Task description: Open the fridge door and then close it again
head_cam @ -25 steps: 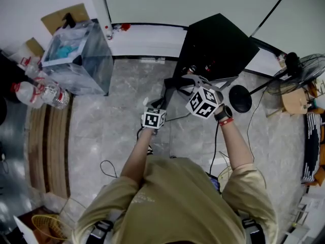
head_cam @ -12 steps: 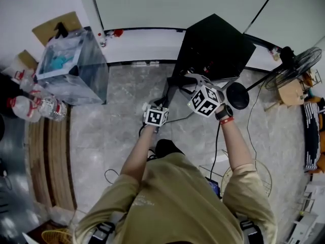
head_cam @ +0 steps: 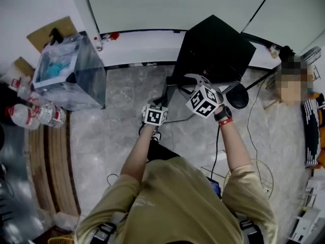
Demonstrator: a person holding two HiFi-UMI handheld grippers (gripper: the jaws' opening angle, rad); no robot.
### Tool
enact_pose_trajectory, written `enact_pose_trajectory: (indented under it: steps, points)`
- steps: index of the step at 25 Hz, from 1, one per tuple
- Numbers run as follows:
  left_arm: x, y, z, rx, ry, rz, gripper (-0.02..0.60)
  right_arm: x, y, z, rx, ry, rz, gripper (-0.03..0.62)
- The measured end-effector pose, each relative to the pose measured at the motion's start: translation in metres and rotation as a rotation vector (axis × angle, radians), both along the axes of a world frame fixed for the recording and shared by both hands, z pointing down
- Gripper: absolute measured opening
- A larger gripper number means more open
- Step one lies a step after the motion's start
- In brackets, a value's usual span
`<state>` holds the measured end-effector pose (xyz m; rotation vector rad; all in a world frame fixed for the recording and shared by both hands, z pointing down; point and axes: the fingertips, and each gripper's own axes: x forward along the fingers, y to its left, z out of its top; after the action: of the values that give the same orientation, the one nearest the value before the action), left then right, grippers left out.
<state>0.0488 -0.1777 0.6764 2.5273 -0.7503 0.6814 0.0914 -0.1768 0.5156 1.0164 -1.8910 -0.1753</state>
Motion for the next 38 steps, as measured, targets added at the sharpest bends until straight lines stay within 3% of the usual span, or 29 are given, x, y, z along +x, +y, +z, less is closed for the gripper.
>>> enact_pose_trajectory:
  steps: [19, 38]
  points:
    - [0.027, -0.08, 0.003, 0.018, 0.001, 0.086, 0.089, 0.026, -0.066, -0.002, 0.04, -0.07, 0.138, 0.207]
    - [0.064, -0.146, 0.011, 0.011, 0.002, 0.193, 0.089, 0.06, -0.122, -0.001, 0.03, -0.051, 0.291, 0.202]
